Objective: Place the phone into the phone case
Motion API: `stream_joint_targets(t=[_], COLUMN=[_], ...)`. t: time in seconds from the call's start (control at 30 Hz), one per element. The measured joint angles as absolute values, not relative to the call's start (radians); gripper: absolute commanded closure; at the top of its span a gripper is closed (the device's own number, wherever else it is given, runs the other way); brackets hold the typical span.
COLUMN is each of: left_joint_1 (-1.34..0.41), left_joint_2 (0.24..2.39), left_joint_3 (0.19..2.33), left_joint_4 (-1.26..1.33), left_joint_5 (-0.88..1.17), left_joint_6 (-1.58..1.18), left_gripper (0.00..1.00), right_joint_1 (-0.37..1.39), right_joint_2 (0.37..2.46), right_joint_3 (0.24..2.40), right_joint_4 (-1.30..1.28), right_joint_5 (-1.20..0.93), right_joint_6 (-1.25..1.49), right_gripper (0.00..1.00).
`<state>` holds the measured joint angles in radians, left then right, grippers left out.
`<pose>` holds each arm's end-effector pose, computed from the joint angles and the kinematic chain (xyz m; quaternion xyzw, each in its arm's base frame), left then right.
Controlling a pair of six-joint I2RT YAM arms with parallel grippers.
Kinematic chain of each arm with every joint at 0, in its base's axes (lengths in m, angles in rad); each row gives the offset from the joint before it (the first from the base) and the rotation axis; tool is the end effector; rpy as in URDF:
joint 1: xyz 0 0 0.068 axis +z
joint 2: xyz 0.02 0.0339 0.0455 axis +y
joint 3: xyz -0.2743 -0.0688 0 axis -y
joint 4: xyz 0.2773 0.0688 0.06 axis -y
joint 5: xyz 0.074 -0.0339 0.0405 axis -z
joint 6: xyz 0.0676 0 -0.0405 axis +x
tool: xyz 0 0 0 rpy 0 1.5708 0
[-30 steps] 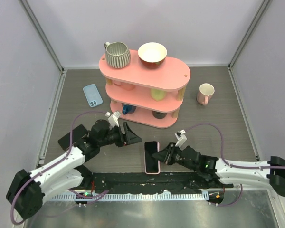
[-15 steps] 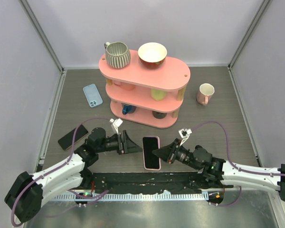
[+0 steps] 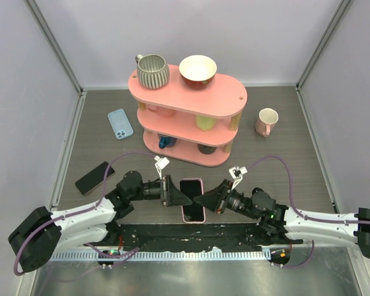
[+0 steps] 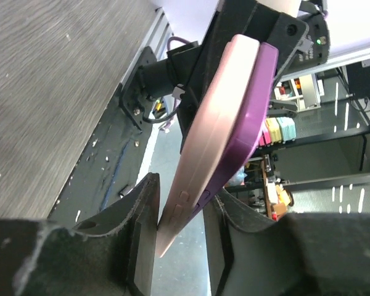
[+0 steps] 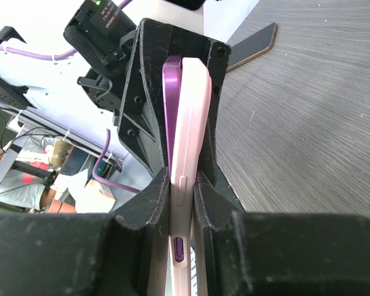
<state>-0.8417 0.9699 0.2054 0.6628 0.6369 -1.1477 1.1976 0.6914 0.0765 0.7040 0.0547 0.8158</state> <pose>0.1261 -0.2015 0.1781 0.1000 0.7286 -0.6604 0.1519 0.0803 0.1949 0.1900 -0.1082 0.6662 0.6135 0.4100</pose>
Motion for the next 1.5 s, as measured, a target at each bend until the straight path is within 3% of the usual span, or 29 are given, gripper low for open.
stream_joint_targets(t=[0.07, 0.13, 0.2, 0.27, 0.43, 0.97, 1.5], left_joint_1=[-0.842, -0.842, -0.843, -0.844, -0.844, -0.858, -0.864], left_joint_2=[0.965, 0.955, 0.943, 0.933, 0.93, 0.921, 0.927], left_joint_3=[0.202, 0.197, 0.191, 0.188, 0.186, 0.171, 0.167], left_joint_4=[0.691, 0.71, 0.735, 0.753, 0.767, 0.784, 0.782], left_joint_5=[0.638, 0.643, 0.656, 0.664, 0.664, 0.667, 0.676], left_joint_6=[-1.147, -1.143, -1.128, -1.122, -1.127, -1.114, -1.105], left_gripper=[0.74, 0.92, 1.0, 1.0, 1.0, 1.0, 1.0], right_joint_1=[1.197, 1.197, 1.197, 1.197, 1.197, 1.196, 1.196], right_joint_2=[0.684, 0.678, 0.677, 0.674, 0.673, 0.599, 0.676], right_joint_3=[0.076, 0.076, 0.077, 0.08, 0.119, 0.279, 0.326], right_joint_4=[0.713, 0.718, 0.723, 0.726, 0.683, 0.36, 0.338], right_joint_5=[0.05, 0.046, 0.041, 0.037, 0.03, 0.138, 0.167], right_joint_6=[0.815, 0.822, 0.841, 0.849, 0.842, 0.843, 0.884], right_gripper=[0.87, 0.81, 0.69, 0.59, 0.48, 0.47, 0.5])
